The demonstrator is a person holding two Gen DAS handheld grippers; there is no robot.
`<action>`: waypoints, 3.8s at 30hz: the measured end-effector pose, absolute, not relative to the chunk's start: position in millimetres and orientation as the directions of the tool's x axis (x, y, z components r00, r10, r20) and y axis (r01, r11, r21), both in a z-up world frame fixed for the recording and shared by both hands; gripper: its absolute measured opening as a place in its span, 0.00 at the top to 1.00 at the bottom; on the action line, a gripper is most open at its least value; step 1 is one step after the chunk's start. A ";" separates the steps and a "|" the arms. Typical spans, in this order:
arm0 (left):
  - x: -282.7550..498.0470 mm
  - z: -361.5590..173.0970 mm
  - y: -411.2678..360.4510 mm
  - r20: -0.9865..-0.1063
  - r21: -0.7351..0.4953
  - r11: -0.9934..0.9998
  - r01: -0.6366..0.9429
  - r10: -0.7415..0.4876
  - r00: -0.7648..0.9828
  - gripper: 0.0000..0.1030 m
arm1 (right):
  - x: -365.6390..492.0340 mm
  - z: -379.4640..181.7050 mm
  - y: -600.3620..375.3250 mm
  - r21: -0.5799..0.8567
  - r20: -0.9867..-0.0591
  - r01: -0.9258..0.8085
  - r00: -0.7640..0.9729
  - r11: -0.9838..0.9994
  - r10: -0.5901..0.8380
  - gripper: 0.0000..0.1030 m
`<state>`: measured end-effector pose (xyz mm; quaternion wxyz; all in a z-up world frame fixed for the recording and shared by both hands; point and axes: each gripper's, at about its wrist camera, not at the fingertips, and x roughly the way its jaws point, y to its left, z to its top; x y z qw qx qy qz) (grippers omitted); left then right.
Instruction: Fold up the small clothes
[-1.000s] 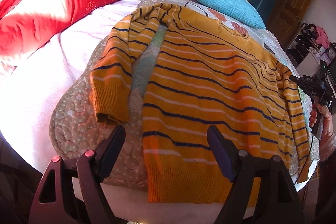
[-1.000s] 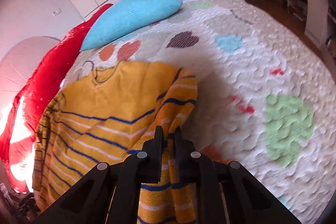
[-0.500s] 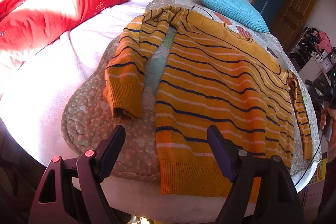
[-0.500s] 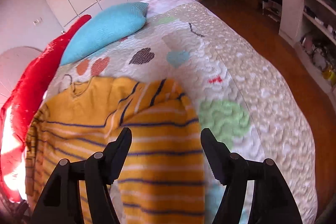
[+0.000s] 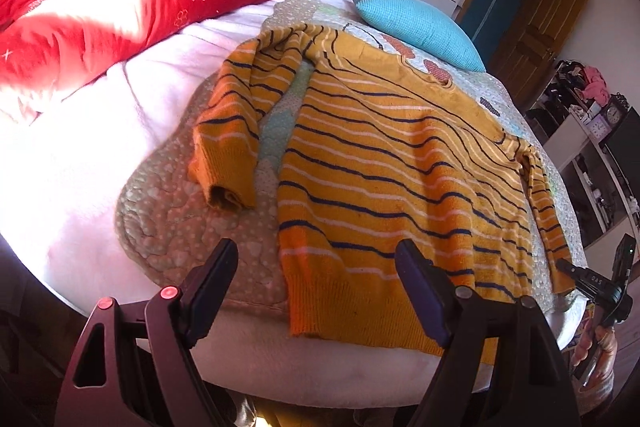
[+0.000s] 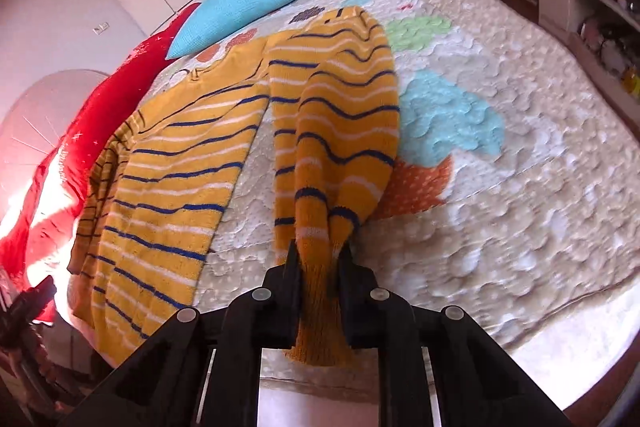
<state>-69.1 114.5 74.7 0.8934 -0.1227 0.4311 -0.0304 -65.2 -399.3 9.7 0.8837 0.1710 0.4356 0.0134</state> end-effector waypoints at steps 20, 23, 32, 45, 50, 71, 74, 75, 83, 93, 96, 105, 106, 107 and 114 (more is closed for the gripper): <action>-37.6 29.8 133.3 -0.808 -0.376 0.926 -0.039 -0.307 0.503 0.22 | -76.3 9.6 -328.2 0.542 -0.651 -0.017 0.624 0.840 0.433 0.29; -36.7 25.3 119.7 -0.797 -0.398 0.917 0.004 -0.348 0.493 0.22 | -62.5 -9.6 -300.7 0.606 -0.635 -0.054 0.569 0.794 0.523 0.29; -25.7 10.6 108.2 -0.780 -0.458 0.888 0.040 -0.423 0.462 0.39 | -51.7 -30.2 -266.1 0.714 -0.570 -0.087 0.502 0.694 0.650 0.29; -15.2 7.6 118.8 -0.806 -0.462 0.882 -0.098 -0.371 0.462 0.92 | -68.6 -45.1 -258.3 0.747 -0.546 -0.060 0.514 0.662 0.662 0.89; -47.6 38.8 109.1 -0.803 -0.407 0.910 -0.080 -0.314 0.507 0.93 | -84.9 -32.2 -275.6 0.792 -0.483 -0.099 0.504 0.603 0.716 0.90; -135.5 77.3 133.2 -0.739 -0.341 0.938 -0.061 -0.228 0.634 0.40 | -159.5 -9.5 -493.6 0.785 -0.481 0.296 0.845 0.544 0.235 0.32; -130.8 75.9 127.5 -0.743 -0.357 0.933 -0.051 -0.250 0.620 0.40 | -150.5 -19.5 -520.6 0.799 -0.489 0.355 0.854 0.486 0.179 0.31; -129.9 73.9 124.6 -0.748 -0.357 0.933 -0.045 -0.257 0.612 0.40 | -146.4 -21.0 -525.6 0.804 -0.483 0.358 0.859 0.475 0.170 0.32; -126.9 70.5 107.3 -0.763 -0.353 0.936 -0.019 -0.276 0.584 0.40 | -115.3 -1.4 -552.1 0.752 -0.522 0.421 0.850 0.508 0.069 0.88; -125.6 73.7 105.9 -0.759 -0.368 0.930 -0.016 -0.291 0.582 0.40 | -175.2 67.8 -622.0 0.702 -0.459 0.455 0.877 0.547 -0.141 0.94; -122.7 74.5 98.5 -0.754 -0.370 0.929 0.000 -0.301 0.584 0.34 | -177.4 64.3 -611.4 0.751 -0.420 0.345 0.908 0.563 0.004 0.70; -107.2 69.4 70.4 -0.767 -0.349 0.934 0.073 -0.329 0.551 0.31 | -106.1 -9.3 -583.5 0.755 -0.533 0.419 0.840 0.504 0.101 0.30; -105.8 68.6 68.2 -0.771 -0.342 0.937 0.078 -0.327 0.547 0.31 | -99.2 -13.9 -586.0 0.759 -0.534 0.432 0.841 0.487 0.088 0.30; -104.4 67.3 66.2 -0.775 -0.336 0.938 0.082 -0.325 0.542 0.31 | -94.0 -14.4 -588.4 0.765 -0.524 0.432 0.849 0.477 0.070 0.30; -97.2 60.1 60.7 -0.792 -0.337 0.939 0.072 -0.324 0.518 0.31 | -72.9 -1.1 -609.4 0.758 -0.523 0.451 0.852 0.471 0.026 0.93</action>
